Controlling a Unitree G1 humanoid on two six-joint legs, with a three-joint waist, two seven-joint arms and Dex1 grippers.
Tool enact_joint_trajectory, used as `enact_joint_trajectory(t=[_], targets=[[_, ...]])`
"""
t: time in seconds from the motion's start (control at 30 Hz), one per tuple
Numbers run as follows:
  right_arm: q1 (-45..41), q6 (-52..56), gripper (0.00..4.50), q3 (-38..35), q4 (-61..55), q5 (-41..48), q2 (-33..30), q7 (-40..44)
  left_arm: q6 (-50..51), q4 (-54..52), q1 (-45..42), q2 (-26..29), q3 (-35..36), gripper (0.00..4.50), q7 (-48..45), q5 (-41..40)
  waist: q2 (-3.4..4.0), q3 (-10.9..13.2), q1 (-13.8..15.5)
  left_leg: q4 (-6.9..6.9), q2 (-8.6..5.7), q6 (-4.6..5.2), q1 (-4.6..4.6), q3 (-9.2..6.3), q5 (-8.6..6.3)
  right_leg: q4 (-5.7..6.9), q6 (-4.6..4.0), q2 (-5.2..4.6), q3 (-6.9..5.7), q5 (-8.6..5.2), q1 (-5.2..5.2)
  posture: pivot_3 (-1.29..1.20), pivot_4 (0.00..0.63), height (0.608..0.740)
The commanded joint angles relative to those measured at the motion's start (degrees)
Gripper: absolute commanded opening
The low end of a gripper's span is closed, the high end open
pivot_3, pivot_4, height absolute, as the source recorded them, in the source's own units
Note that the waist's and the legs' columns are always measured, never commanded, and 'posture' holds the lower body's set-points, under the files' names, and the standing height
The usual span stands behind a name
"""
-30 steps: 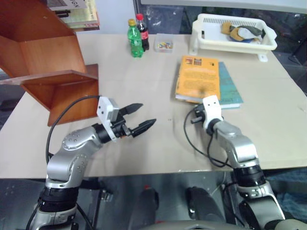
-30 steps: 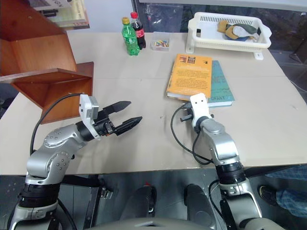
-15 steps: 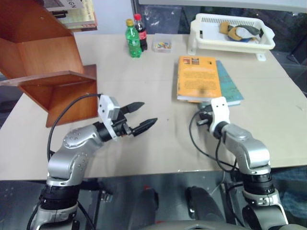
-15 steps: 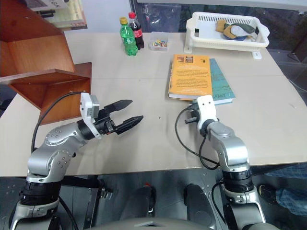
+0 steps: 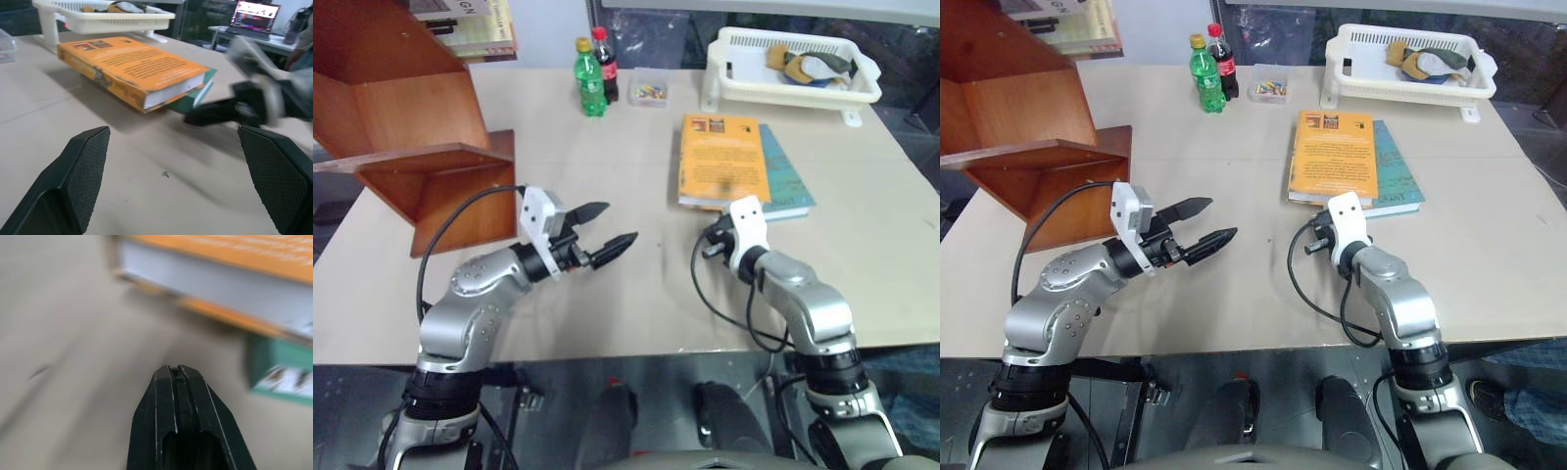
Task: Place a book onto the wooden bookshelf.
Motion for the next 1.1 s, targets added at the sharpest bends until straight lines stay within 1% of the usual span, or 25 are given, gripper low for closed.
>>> enact_joint_trajectory(t=[0.03,0.07,0.1,0.13,0.17,0.27,0.33,0.4,0.5,0.53,0.57,0.67,0.87,0.97,1.0,1.03,1.07,1.1], targets=[[3.8,0.6,1.13,-1.4,-12.0,2.8,-3.8,3.2,11.8,3.7,-6.4,-2.1,0.1,4.5,4.0,-4.5,-0.04,0.0,0.1,0.01,0.0,0.0,0.01,-0.03,0.0,0.0,0.01,0.0,-0.04,0.0,0.03,0.0,0.15,0.74],[4.8,0.9,1.92,-1.4,-14.1,3.3,-5.0,3.7,14.5,4.9,-7.9,-2.6,0.3,4.5,4.1,-5.7,-0.05,0.0,0.1,0.03,0.0,0.0,0.01,-0.04,0.0,0.0,0.06,0.01,-0.05,-0.03,0.03,0.0,0.15,0.74],[6.1,1.7,1.92,-1.9,-17.1,3.8,-6.6,4.3,18.3,8.6,-11.1,-4.2,1.0,4.5,5.2,-7.3,-0.05,0.0,-0.3,0.03,0.0,0.0,0.01,-0.04,0.0,0.0,0.08,0.01,-0.05,-0.05,0.03,0.0,0.15,0.74],[7.1,2.1,2.52,-2.3,-19.8,4.1,-8.1,4.8,21.6,12.5,-14.0,-5.9,1.8,4.5,6.3,-8.7,-0.05,0.0,-0.1,0.04,0.01,0.0,0.05,-0.02,0.0,0.02,0.13,0.02,-0.02,-0.07,0.04,0.0,0.15,0.74],[8.1,3.0,3.0,-3.3,-23.0,5.2,-9.1,5.2,25.2,17.8,-17.8,-7.8,2.9,4.5,7.2,-10.1,-0.07,0.0,-0.1,0.09,0.0,0.0,0.04,-0.11,0.0,0.05,0.2,0.03,-0.11,-0.12,0.06,0.0,0.15,0.74],[9.2,5.6,3.93,-6.6,-30.7,8.9,-10.7,5.5,32.0,35.0,-28.9,-12.5,6.7,4.5,8.8,-12.7,-0.12,0.1,0.0,0.19,0.03,0.01,0.04,-0.2,0.01,0.09,0.25,0.11,-0.21,-0.14,0.09,0.0,0.15,0.74],[9.0,7.3,3.93,-8.4,-34.6,10.9,-11.2,5.0,32.8,47.6,-35.9,-14.7,10.2,4.5,11.0,-12.5,-0.14,0.0,-0.2,0.23,0.01,0.01,0.03,-0.25,0.01,0.1,0.26,0.11,-0.23,-0.15,0.13,0.0,0.15,0.74],[8.7,8.3,3.93,-10.1,-39.0,11.5,-13.0,4.6,31.3,61.5,-43.2,-16.5,14.2,4.5,12.6,-12.4,-0.17,0.1,-0.3,0.23,0.0,0.01,0.06,-0.21,0.01,0.11,0.25,0.09,-0.19,-0.15,0.16,0.0,0.15,0.74],[9.1,7.8,3.93,-11.9,-41.5,15.0,-15.5,2.9,26.6,75.3,-49.9,-17.7,17.5,4.5,13.8,-11.1,-0.17,0.1,-0.5,0.18,-0.03,0.01,0.01,-0.19,0.0,0.03,0.24,0.07,-0.18,-0.14,0.12,0.0,0.15,0.74],[10.0,6.1,3.93,-12.4,-41.5,16.0,-17.7,1.6,23.6,79.3,-51.7,-18.7,18.2,4.5,14.6,-10.3,-0.17,0.1,-0.4,0.15,-0.03,0.01,0.01,-0.19,0.0,0.01,0.23,0.06,-0.17,-0.14,0.12,0.0,0.15,0.74],[10.7,4.8,3.93,-12.7,-41.5,17.1,-19.6,0.4,21.5,82.3,-53.0,-19.3,18.8,4.5,14.9,-9.5,-0.17,0.1,-0.2,0.13,-0.04,0.01,-0.01,-0.2,0.0,-0.01,0.07,0.04,-0.18,-0.04,0.12,0.0,0.15,0.74],[13.4,1.6,3.93,-14.0,-41.5,22.2,-24.2,-5.0,17.3,87.6,-55.4,-20.5,20.3,4.5,14.9,-7.9,-0.2,0.1,0.1,0.08,-0.1,0.01,-0.06,-0.18,0.0,-0.09,0.07,-0.04,-0.2,-0.05,0.12,0.0,0.15,0.74],[19.2,-6.2,3.93,-14.0,-41.5,30.3,-33.5,-16.5,12.7,91.4,-57.1,-23.2,23.1,4.5,14.8,-6.2,-0.25,0.1,0.6,0.07,-0.12,0.01,-0.06,-0.14,0.0,-0.09,0.08,-0.07,-0.16,-0.05,0.12,0.0,0.15,0.74],[21.5,-10.1,4.01,-13.4,-41.5,33.9,-38.2,-22.2,12.0,91.9,-57.4,-24.5,24.1,3.63,14.5,-5.6,-0.26,0.1,0.9,0.07,-0.12,0.01,-0.05,-0.13,0.0,-0.08,0.08,-0.07,-0.15,-0.05,0.12,0.0,0.15,0.74],[22.1,-11.3,4.01,-13.2,-41.5,35.1,-39.8,-24.0,12.2,92.0,-57.6,-24.8,24.6,3.19,14.4,-5.7,-0.26,0.1,1.0,0.07,-0.12,0.01,-0.05,-0.13,0.0,-0.08,0.08,-0.07,-0.15,-0.05,0.12,0.0,0.15,0.74],[22.6,-12.3,4.01,-13.0,-41.5,36.1,-41.3,-25.5,12.4,92.1,-57.6,-25.0,25.0,2.55,14.4,-5.7,-0.27,0.1,1.0,0.08,-0.12,0.01,-0.05,-0.11,0.0,-0.08,0.09,-0.07,-0.13,-0.05,0.12,0.0,0.15,0.74],[23.0,-13.3,4.01,-12.7,-41.5,37.1,-42.7,-26.9,12.7,92.1,-57.6,-25.1,25.6,2.39,14.7,-5.8,-0.29,0.1,1.0,0.08,-0.12,0.01,-0.05,-0.12,0.0,-0.08,0.08,-0.07,-0.13,-0.05,0.13,0.0,0.15,0.74],[23.4,-14.2,4.01,-12.6,-41.5,38.0,-44.0,-28.1,13.3,92.2,-57.6,-25.2,26.1,2.0,15.0,-6.1,-0.29,0.1,1.0,0.09,-0.12,0.01,-0.05,-0.11,0.0,-0.08,0.09,-0.06,-0.12,-0.05,0.13,0.0,0.15,0.74]])
